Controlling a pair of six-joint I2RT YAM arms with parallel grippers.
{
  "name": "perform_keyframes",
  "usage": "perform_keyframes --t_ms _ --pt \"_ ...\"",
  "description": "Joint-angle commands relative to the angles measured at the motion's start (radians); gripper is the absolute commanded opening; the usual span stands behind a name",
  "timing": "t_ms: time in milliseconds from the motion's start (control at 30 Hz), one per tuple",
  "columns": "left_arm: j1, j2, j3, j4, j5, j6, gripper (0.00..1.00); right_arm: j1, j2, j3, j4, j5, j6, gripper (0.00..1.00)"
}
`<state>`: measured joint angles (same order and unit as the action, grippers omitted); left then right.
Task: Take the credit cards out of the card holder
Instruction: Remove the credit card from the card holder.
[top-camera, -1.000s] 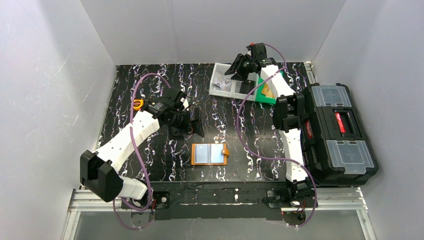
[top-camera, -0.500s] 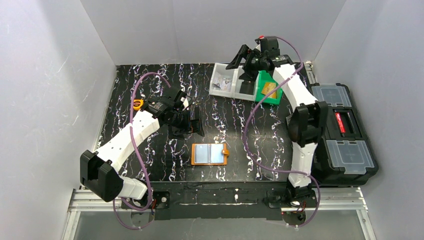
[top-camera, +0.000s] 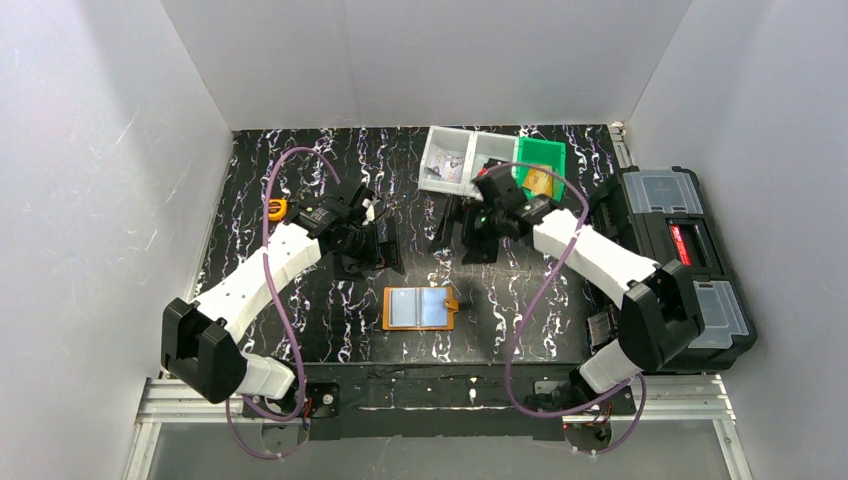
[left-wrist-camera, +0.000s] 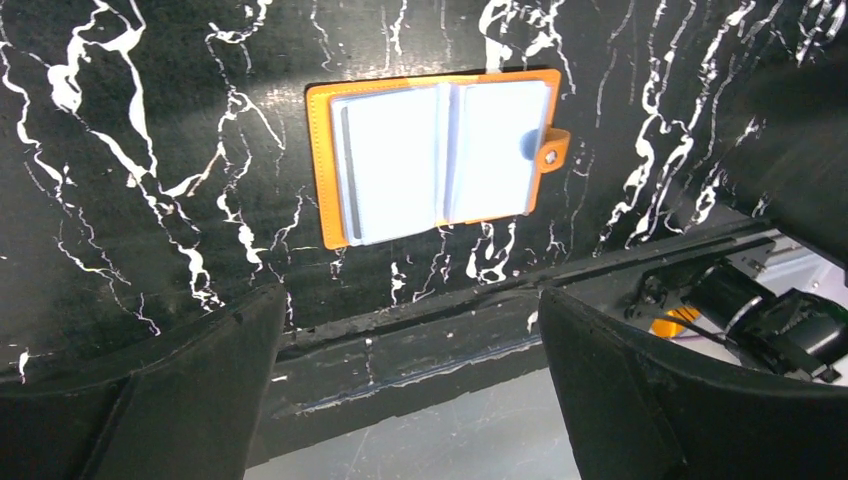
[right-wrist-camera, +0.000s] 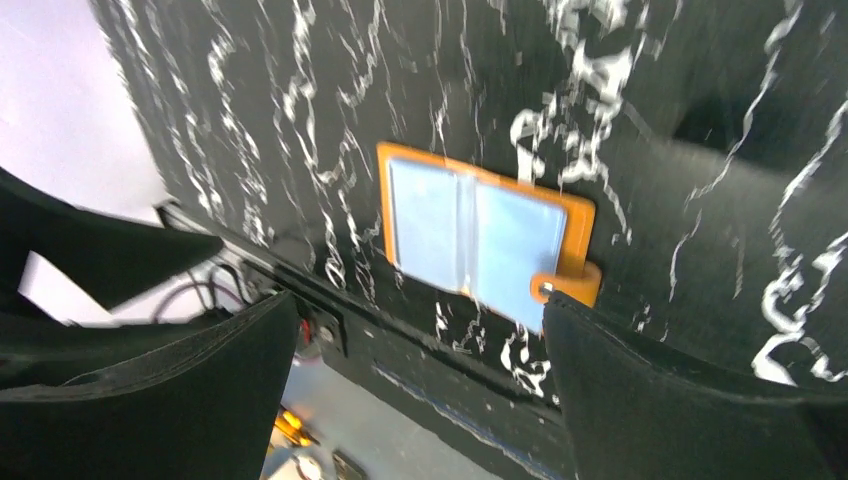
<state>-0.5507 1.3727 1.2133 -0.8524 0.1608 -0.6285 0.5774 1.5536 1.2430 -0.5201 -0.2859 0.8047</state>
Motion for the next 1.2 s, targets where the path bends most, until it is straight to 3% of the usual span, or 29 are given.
perform_keyframes --t_ms 0,300,600,867,1167 --pt "0.016 -0.025 -0.041 -0.016 -0.083 -0.029 0.98 0.117 -0.094 -0.097 0.046 0.101 0.085 0.98" --pt "0.109 -0.094 -0.134 -0.042 -0.182 -0.053 0.98 0.292 -0.007 -0.106 0.067 0.153 0.132 0.87" --pt "0.147 -0.172 -0.19 -0.057 -0.181 -0.061 0.98 0.4 0.23 0.075 -0.041 0.243 0.086 0.72" --pt "0.149 -0.205 -0.218 -0.057 -0.17 -0.067 0.98 0.447 0.362 0.181 -0.122 0.318 0.053 0.66" --pt "0.148 -0.197 -0.235 -0.044 -0.161 -0.073 0.98 0.481 0.461 0.238 -0.189 0.38 0.013 0.67"
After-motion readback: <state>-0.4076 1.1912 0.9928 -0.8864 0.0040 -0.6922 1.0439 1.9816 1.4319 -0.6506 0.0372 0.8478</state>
